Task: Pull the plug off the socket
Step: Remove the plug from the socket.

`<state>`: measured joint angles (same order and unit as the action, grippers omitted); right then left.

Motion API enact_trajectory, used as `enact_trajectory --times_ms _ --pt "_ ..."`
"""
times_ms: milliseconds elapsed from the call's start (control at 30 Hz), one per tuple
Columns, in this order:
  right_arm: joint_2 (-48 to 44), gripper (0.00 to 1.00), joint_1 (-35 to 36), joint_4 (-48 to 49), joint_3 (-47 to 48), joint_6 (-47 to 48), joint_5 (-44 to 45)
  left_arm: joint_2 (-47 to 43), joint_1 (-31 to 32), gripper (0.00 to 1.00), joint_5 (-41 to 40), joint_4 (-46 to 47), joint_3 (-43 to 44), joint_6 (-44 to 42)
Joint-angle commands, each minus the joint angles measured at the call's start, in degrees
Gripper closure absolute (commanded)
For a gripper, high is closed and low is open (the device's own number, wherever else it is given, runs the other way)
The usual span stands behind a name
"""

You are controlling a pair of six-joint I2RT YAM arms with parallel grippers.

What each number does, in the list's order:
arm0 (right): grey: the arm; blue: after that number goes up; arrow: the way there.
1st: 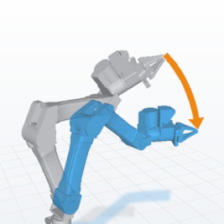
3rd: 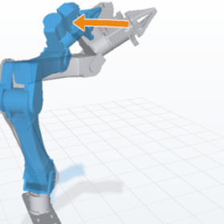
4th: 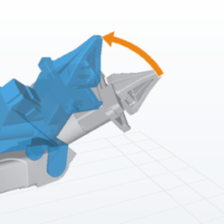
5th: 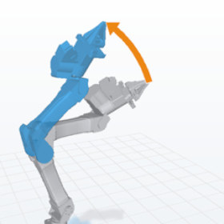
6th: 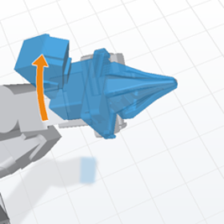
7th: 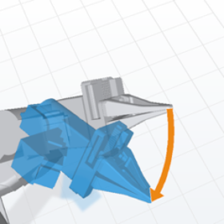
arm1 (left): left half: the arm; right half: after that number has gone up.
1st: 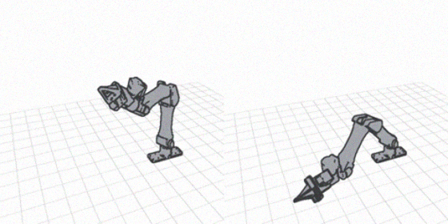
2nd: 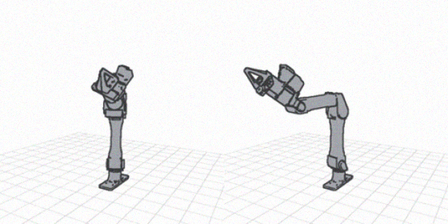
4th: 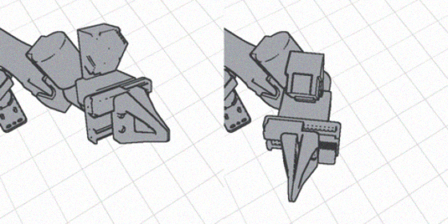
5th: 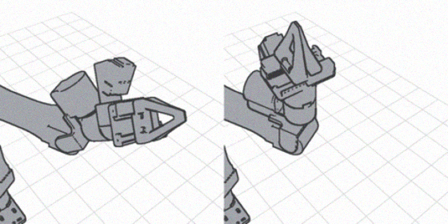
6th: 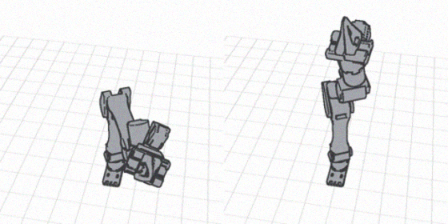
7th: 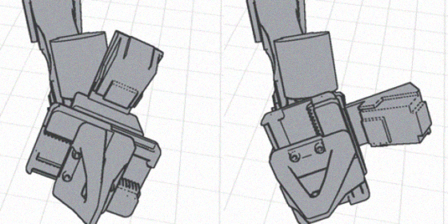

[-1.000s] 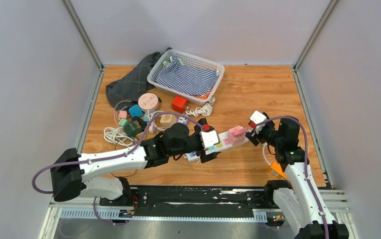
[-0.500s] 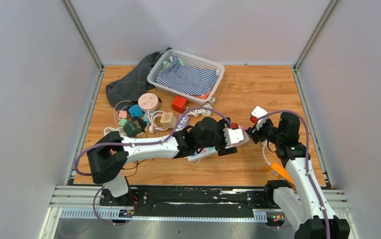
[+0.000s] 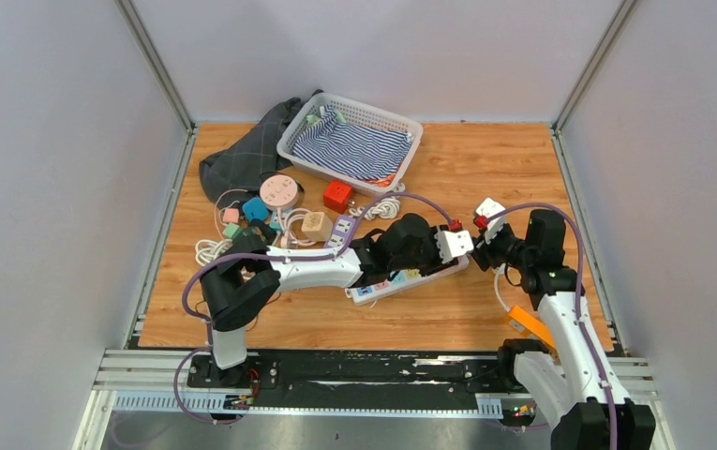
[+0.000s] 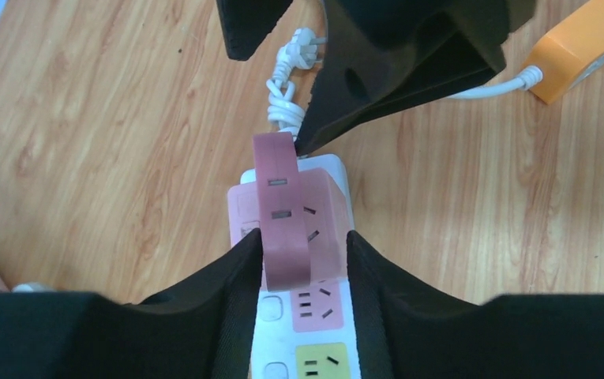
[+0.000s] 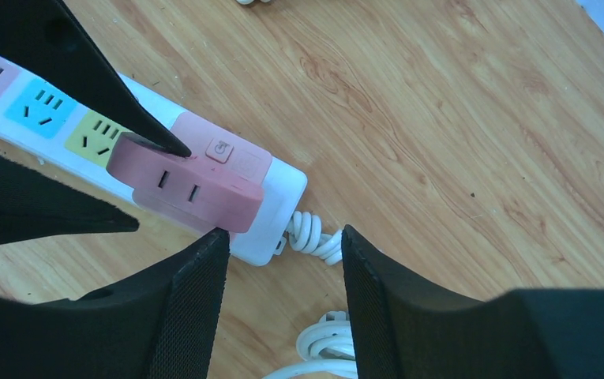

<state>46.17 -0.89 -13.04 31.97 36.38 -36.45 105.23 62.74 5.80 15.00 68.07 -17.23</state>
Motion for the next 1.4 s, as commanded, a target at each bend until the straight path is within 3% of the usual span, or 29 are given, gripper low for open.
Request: enact_trajectory --times_ms 0,333,633,733,900,967,1033,1200,1267,1367 --pt "0.27 0.44 -0.86 -1.88 1.80 -1.00 -1.67 1.19 -0.10 0.61 -0.77 1.25 2.20 1.44" --pt "0.40 0.43 -2.10 -4.31 3.03 -1.89 -2.92 2.62 -0.67 1.00 -0.70 1.25 3.32 4.11" --pt "1.47 0.32 -8.63 -12.91 7.69 -2.37 -10.37 2.08 -7.76 1.00 13.24 1.17 2.45 16.15" --pt "2.45 0.32 -9.87 -14.12 8.26 -2.00 -11.08 1.43 -7.77 1.00 13.43 1.25 1.10 15.22" --pt "2.91 0.32 -10.96 -14.47 8.13 -1.72 -11.52 -1.64 -5.74 1.00 6.24 1.28 -3.87 4.51" --pt "3.37 0.32 -10.98 -14.46 8.03 -1.58 -11.63 -2.17 -5.69 1.00 5.81 1.26 -4.91 4.20" --pt "4.15 0.32 -10.98 -14.52 8.02 -1.55 -11.65 -2.18 -6.00 1.00 6.43 1.25 -4.49 7.05" --pt "6.57 0.32 -11.43 -16.08 8.19 -1.09 -11.19 -0.11 -10.76 1.00 16.77 1.17 -3.02 22.36" --pt "7.59 0.32 -11.86 -16.82 8.49 -1.13 -11.19 0.28 -12.17 1.00 19.47 1.20 -3.39 24.34" --pt "9.70 0.33 -12.07 -17.67 9.08 -1.56 -11.35 -1.42 -11.39 1.00 17.21 1.25 -4.51 21.74"
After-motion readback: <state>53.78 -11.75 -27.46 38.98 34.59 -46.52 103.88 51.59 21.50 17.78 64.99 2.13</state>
